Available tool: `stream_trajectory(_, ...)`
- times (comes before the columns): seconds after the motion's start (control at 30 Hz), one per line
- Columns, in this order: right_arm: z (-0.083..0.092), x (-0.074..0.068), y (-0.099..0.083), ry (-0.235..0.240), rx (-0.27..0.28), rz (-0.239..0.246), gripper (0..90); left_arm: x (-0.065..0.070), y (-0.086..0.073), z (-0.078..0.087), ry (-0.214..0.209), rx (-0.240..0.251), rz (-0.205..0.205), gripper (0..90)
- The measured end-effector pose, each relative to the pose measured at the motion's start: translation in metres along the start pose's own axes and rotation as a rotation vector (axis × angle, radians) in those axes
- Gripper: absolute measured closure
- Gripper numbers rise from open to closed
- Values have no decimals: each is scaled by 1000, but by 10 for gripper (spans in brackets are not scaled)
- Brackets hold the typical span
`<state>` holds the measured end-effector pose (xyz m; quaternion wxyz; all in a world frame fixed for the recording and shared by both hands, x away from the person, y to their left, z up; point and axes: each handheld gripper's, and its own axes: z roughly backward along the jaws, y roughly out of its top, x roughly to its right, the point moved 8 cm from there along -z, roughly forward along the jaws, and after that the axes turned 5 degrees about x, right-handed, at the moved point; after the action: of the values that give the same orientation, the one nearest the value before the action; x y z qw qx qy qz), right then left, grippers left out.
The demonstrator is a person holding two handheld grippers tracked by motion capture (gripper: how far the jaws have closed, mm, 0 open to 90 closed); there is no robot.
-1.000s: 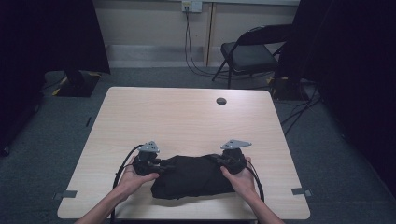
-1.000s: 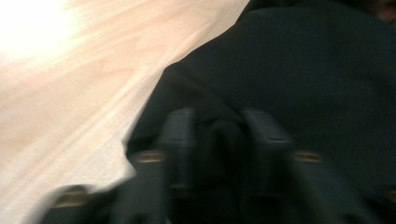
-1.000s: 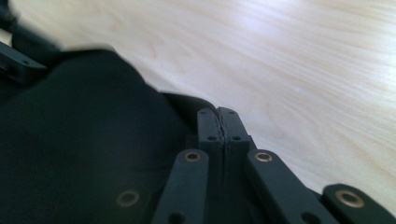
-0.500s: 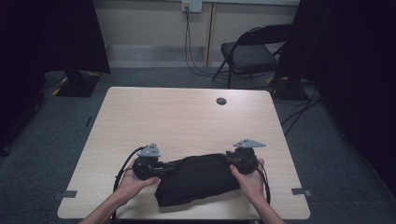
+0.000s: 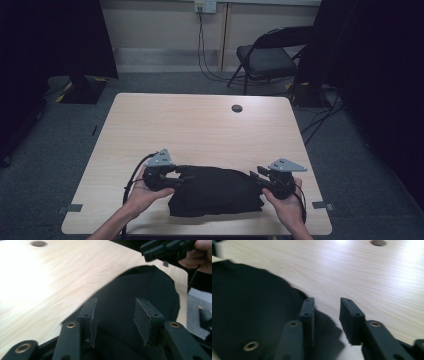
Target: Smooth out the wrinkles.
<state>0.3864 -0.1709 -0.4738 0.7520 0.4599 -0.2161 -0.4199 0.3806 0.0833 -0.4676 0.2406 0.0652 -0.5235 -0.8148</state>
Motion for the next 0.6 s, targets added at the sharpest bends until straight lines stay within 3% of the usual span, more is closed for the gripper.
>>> stream_trajectory(0.03, 1, -4, -1, 23, 0, -1, 660, 2, -6, -7, 5, -42, -8, 545)
stream_trajectory(0.13, 0, -20, -14, 87, -37, 8, 634, 7, -27, -21, -19, -133, 28, 472)
stream_trajectory(0.23, -5, -28, -34, 107, -107, 34, 488, 13, -39, -19, -58, -147, 61, 411)
stream_trajectory(0.27, -6, -29, -40, 133, -125, 36, 425, 16, -41, -17, -73, -151, 65, 383)
stream_trajectory(0.3, -8, -26, -46, 121, -143, 26, 347, 16, -41, -17, -73, -151, 65, 354)
stream_trajectory(0.37, -12, -25, -55, 152, -177, -17, 336, 23, -47, -16, -74, -163, 40, 350)
stream_trajectory(0.43, -16, -28, -58, 145, -188, 2, 327, 24, -52, -19, -42, -185, 7, 347)
stream_trajectory(0.6, -31, -28, -56, 122, -195, -5, 314, 16, -54, -24, -1, -191, -15, 343)
